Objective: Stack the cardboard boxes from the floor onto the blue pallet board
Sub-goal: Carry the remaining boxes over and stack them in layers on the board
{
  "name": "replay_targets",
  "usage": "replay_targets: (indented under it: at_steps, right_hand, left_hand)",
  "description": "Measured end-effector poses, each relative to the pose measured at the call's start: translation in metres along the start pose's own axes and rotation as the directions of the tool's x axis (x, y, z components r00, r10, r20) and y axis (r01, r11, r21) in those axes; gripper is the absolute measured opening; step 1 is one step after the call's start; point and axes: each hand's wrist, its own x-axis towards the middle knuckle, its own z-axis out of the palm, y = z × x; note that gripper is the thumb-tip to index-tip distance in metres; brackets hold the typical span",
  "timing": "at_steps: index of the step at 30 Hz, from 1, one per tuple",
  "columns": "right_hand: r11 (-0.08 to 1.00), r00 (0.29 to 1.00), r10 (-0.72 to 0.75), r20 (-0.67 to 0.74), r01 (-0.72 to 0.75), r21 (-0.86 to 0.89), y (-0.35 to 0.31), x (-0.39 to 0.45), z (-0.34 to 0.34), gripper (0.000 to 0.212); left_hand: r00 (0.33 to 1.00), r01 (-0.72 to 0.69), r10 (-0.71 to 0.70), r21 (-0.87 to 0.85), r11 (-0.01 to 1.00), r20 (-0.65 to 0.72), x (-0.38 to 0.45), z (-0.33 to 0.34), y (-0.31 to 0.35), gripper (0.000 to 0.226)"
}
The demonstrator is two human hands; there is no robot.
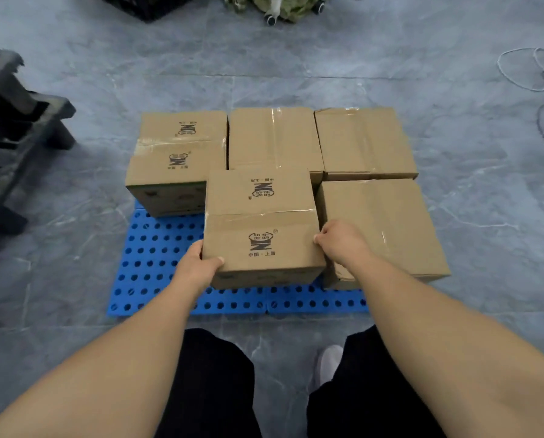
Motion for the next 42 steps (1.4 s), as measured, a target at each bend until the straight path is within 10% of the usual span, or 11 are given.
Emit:
replay_targets:
  at_steps: [22, 42]
  right_hand:
    - [0.945, 0.995, -0.090, -0.035, 0.075, -0.319, 0.022, 0.028, 0.025, 0.012]
    - [0.986, 0.985, -0.104, 0.135, 0.120, -0.116, 0.040, 0.018, 0.010, 0.027]
  left_hand:
    - [0.999, 0.030, -0.033, 0.092, 0.995, 0.022, 0.030, 0.044, -0.035, 0.049]
    - [0.999, -0.014, 0.004, 0.286, 0.958, 0.036, 0.043, 0.056, -0.035, 0.058]
